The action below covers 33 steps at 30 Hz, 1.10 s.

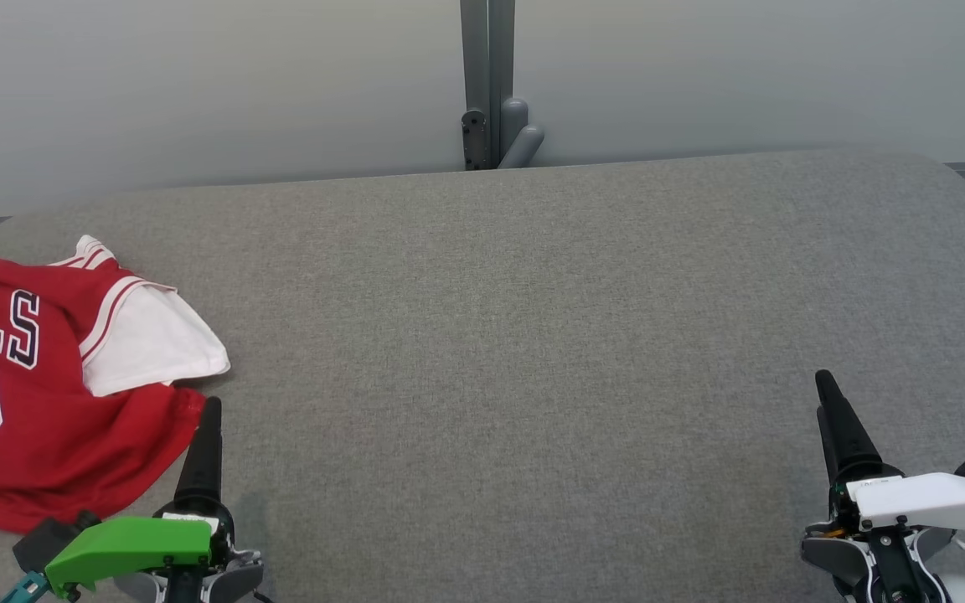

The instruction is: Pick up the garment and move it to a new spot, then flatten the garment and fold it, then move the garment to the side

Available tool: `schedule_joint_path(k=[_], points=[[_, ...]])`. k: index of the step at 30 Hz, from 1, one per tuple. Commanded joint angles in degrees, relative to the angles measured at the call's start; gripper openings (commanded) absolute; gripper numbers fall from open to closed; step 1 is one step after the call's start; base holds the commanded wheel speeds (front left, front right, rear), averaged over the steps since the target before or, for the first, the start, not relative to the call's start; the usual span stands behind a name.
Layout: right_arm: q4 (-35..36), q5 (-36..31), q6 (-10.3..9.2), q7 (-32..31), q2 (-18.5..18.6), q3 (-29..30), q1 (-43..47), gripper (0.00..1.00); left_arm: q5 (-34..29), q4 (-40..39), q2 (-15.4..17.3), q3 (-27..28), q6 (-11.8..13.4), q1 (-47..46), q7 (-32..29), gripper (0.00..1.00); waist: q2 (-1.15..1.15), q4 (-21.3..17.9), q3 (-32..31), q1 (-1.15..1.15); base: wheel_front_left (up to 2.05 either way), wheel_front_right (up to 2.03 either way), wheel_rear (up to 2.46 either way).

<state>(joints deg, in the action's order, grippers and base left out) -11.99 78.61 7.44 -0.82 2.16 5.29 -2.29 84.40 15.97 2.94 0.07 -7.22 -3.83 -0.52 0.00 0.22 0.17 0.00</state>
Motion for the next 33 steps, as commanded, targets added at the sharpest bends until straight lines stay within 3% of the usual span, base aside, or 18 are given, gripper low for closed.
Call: schedule_joint_path(k=[1,6,7,9,16,33], points=[[1.6,-2.4,0.02,0.6,0.3,-0.1,-0.1,1.00,-2.2,-1.1,0.7,-0.1,0.0,-0.5,0.5,1.00,0.00,0.0,0.0,0.00,0.00,0.00,0.00],[3.1,-8.7,0.03,1.8,0.4,-0.8,0.4,1.00,-7.9,-1.3,0.5,-0.4,0.1,-0.1,1.7,1.00,0.00,0.0,0.0,0.00,0.00,0.00,0.00],[3.2,-10.0,0.03,2.0,0.4,-0.9,0.6,0.87,-9.2,-1.4,0.5,-0.5,0.1,0.0,1.9,1.00,0.00,0.0,0.0,0.00,0.00,0.00,0.00],[3.8,-12.9,0.03,2.5,0.4,-0.8,1.1,1.00,-11.3,-1.4,0.3,-0.5,0.2,0.1,2.3,1.00,0.00,0.0,0.0,0.00,0.00,0.00,0.00],[5.9,-23.9,0.03,4.2,0.4,-1.4,2.4,1.00,-19.8,-1.5,0.0,-0.7,0.3,0.7,4.0,1.00,0.00,-0.1,-0.1,0.00,0.00,0.00,0.00],[8.3,-42.5,0.04,7.3,0.6,-1.7,3.2,1.00,-37.9,-1.5,-0.1,-1.9,0.6,1.7,7.1,1.00,0.00,0.0,-0.6,0.00,0.00,0.00,0.00]])
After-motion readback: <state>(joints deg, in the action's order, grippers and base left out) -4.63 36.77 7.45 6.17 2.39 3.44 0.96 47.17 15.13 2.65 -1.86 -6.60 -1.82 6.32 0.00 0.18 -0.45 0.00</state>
